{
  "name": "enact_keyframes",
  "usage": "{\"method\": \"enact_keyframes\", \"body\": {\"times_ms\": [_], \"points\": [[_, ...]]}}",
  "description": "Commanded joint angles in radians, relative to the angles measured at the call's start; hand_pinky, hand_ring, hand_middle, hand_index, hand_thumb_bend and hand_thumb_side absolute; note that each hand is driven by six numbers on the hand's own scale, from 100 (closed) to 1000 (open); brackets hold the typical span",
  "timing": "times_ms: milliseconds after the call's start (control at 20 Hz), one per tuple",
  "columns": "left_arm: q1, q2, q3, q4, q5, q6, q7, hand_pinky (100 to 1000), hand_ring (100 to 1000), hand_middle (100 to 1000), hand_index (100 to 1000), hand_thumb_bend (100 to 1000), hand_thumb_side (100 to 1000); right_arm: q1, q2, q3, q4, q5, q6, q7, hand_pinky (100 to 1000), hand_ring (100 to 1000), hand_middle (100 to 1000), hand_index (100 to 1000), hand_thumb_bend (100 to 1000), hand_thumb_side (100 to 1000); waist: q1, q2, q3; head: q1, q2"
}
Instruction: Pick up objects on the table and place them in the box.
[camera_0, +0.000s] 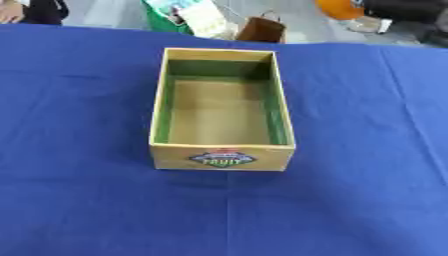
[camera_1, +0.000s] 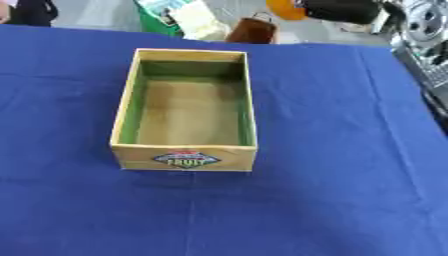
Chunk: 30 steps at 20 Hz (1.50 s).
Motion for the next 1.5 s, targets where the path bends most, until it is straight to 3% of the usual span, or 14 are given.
{"method": "enact_keyframes", "body": {"times_ms": [50,700,1100,1300,1500], "points": [[-0.003,0.014,-0.003,-0.022,0.007,0.000,-0.005,518,460,473,550,100,782,-0.049,0.036,0.030,0.018,0.037,-0.011,0.041,784,916,510,656,100,423,0.007,-0.022,0.004,-0.014,-0.012],[-0.005,0.010,-0.011,-0.022,0.014,0.004,-0.015,518,460,474,550,100,783,-0.144,0.226,0.168,0.220,0.163,-0.081,0.175,787,947,519,662,100,431,0.004,-0.027,0.018,-0.045,-0.011],[-0.008,0.008,-0.017,-0.022,0.017,0.007,-0.022,518,460,474,550,100,784,-0.181,0.323,0.208,0.368,0.213,-0.110,0.204,785,956,520,661,100,431,0.003,-0.029,0.025,-0.057,-0.015],[-0.008,0.008,-0.018,-0.022,0.018,0.008,-0.023,518,460,474,550,100,785,-0.194,0.356,0.224,0.454,0.269,-0.121,0.200,777,944,538,664,100,436,0.002,-0.029,0.029,-0.061,-0.015],[-0.009,0.009,-0.019,-0.022,0.019,0.009,-0.025,518,460,474,550,100,785,-0.216,0.361,0.247,0.503,0.328,-0.172,0.247,777,957,571,688,100,466,-0.001,-0.030,0.030,-0.062,-0.014]]}}
